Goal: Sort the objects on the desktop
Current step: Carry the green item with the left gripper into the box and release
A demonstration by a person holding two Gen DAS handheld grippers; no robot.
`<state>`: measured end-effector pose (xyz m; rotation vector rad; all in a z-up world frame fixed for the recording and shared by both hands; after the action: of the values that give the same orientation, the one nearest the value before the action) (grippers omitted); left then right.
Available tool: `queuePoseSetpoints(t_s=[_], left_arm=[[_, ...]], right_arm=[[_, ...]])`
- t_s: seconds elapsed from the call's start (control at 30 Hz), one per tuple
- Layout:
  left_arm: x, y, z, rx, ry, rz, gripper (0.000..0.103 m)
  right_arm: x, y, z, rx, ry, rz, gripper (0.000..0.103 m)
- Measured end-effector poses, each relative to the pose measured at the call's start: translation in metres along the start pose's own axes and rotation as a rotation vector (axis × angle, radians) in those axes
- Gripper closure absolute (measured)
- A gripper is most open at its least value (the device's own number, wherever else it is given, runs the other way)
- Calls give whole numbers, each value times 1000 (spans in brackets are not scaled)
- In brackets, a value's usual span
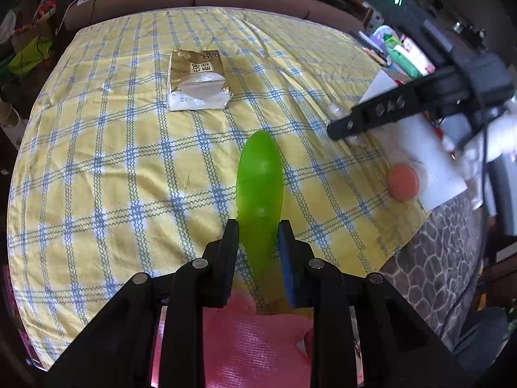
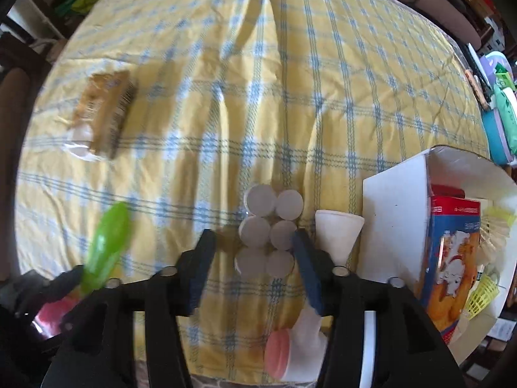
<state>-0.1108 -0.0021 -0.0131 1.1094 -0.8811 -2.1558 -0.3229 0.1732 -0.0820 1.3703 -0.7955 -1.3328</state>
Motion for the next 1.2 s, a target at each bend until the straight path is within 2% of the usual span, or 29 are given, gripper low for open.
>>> queuePoseSetpoints(t_s=[0.03, 0.17, 0.2, 0.23, 0.27, 0.33, 0.37, 0.53, 0.6, 0.7, 0.73, 0.8, 0.83, 0.87, 0.93, 0.97, 1.0, 1.07, 1.1, 1.13, 1.2], left_arm=[[0, 0, 0, 0, -1, -1, 78], [-3, -3, 2, 1, -27, 21, 74], [-3, -4, 2, 1, -32, 24, 73], [-5, -5, 3, 1, -44, 30, 74], [-5, -4, 2, 1, -53, 35, 79], [0, -1, 2, -11, -43, 40, 94], [4, 1, 3, -20, -20, 16, 97], [13, 26, 7, -82, 47, -67, 101], [11, 36, 7, -102, 45, -69, 101], [10, 46, 7, -116, 27, -54, 101], [4, 45, 8, -114, -16, -28, 98], [-3, 38, 13, -92, -70, 20, 64], [-3, 30, 16, -82, -79, 35, 33], [-2, 21, 19, -62, -82, 46, 27], [-2, 0, 22, 2, -74, 46, 38], [-3, -8, 22, 29, -77, 46, 40], [-4, -20, 21, 65, -102, 78, 42], [-12, -28, 20, 74, -191, 164, 47], [-14, -30, 19, 74, -205, 170, 55], [-15, -29, 20, 71, -198, 155, 73], [-13, -26, 20, 69, -186, 151, 73]], right_arm=[[0, -3, 0, -1, -6, 1, 39], [-1, -6, -1, -1, -23, 6, 38], [-1, -6, -1, -3, -21, 6, 41], [-2, -3, -2, -16, -18, 17, 53], [-3, 0, -2, -28, -14, 31, 63], [-7, 14, -2, -77, -18, 54, 63], [-8, 24, -4, -110, -15, 65, 63], [-21, 74, -21, -224, -36, 206, 63], [-10, 92, -28, -244, -52, 273, 63], [-17, 111, -46, -274, -74, 344, 63], [-20, 117, -55, -284, -76, 367, 63], [-25, 123, -64, -296, -78, 394, 63], [-26, 125, -73, -302, -73, 403, 63], [-25, 127, -79, -304, -71, 406, 63], [-26, 124, -92, -304, -69, 422, 63], [-26, 124, -97, -301, -70, 426, 63], [-28, 121, -99, -299, -72, 426, 63], [-32, 117, -103, -300, -76, 426, 63], [-34, 115, -104, -301, -79, 432, 63], [-37, 114, -105, -302, -80, 438, 63], [-39, 113, -106, -308, -80, 436, 63]])
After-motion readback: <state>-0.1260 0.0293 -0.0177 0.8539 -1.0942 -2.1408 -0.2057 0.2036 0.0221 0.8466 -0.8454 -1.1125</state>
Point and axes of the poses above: each gripper's, at about its wrist camera, not at the fingertips, and y roughly against the way its jaws point, x to its left, z to its top, the point moved 4 cm from there along -y, roughly the way its jaws point, and after that the axes turned 15 degrees about -z, right-handed, at the moved point
